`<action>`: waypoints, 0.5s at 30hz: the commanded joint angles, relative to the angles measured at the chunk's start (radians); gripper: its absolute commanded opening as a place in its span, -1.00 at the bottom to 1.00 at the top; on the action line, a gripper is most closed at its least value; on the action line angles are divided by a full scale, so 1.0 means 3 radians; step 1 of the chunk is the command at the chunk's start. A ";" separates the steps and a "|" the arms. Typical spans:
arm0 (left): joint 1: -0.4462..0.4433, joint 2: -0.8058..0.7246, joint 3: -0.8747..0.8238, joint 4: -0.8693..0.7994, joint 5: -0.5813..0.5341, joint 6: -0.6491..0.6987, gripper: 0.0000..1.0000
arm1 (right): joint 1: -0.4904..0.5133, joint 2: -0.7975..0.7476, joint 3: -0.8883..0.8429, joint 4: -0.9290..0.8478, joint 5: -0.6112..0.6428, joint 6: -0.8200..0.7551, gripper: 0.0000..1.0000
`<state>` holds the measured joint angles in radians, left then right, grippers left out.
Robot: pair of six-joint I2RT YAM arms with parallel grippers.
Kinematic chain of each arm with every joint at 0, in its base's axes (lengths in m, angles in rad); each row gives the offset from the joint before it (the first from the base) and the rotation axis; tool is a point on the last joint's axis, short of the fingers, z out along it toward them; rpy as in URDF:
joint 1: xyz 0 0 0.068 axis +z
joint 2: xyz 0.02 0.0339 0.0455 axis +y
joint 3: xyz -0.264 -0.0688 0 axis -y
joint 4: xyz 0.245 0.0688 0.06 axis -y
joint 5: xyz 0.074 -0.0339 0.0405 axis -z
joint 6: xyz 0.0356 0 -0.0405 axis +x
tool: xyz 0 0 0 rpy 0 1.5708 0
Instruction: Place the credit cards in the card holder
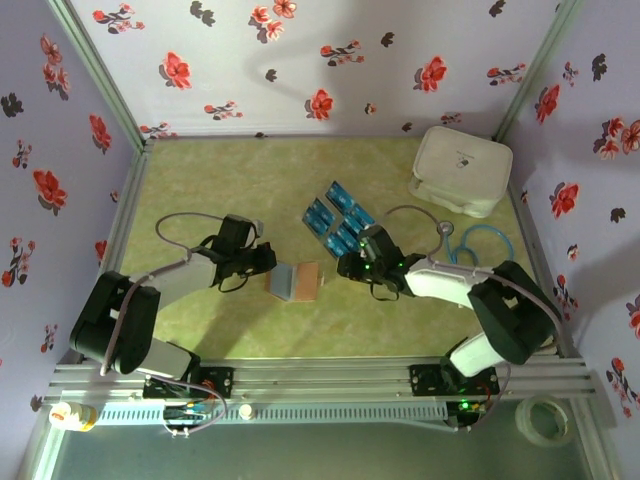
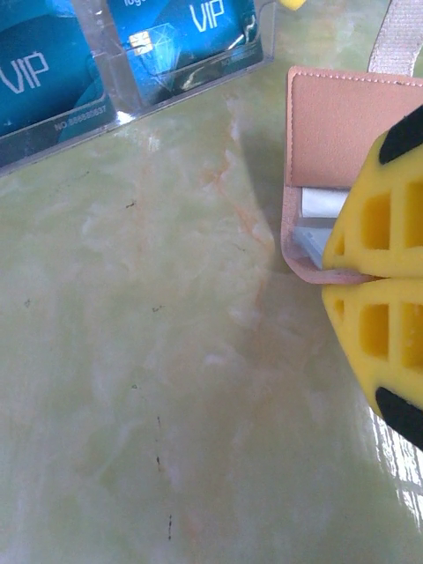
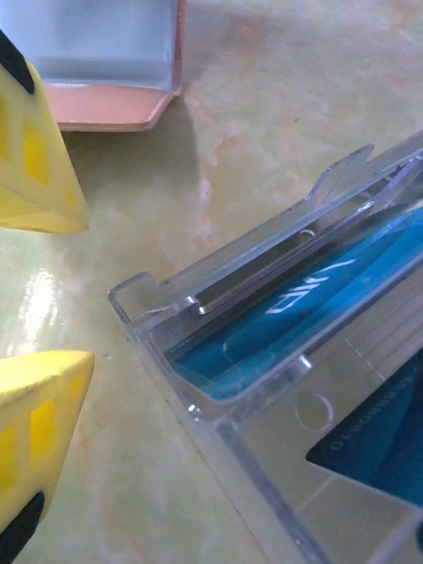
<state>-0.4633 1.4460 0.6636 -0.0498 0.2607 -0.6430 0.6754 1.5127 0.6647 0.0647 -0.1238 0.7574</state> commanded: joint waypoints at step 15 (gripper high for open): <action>0.0026 -0.0045 0.0092 0.0075 -0.0008 0.0039 -1.00 | -0.0426 0.0528 0.0882 -0.0123 -0.0085 -0.0416 -0.33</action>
<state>-0.4633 1.4460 0.6670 -0.0456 0.2615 -0.6434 0.5522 1.7149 0.9215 0.0692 -0.1188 0.6708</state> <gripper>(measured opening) 0.045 0.338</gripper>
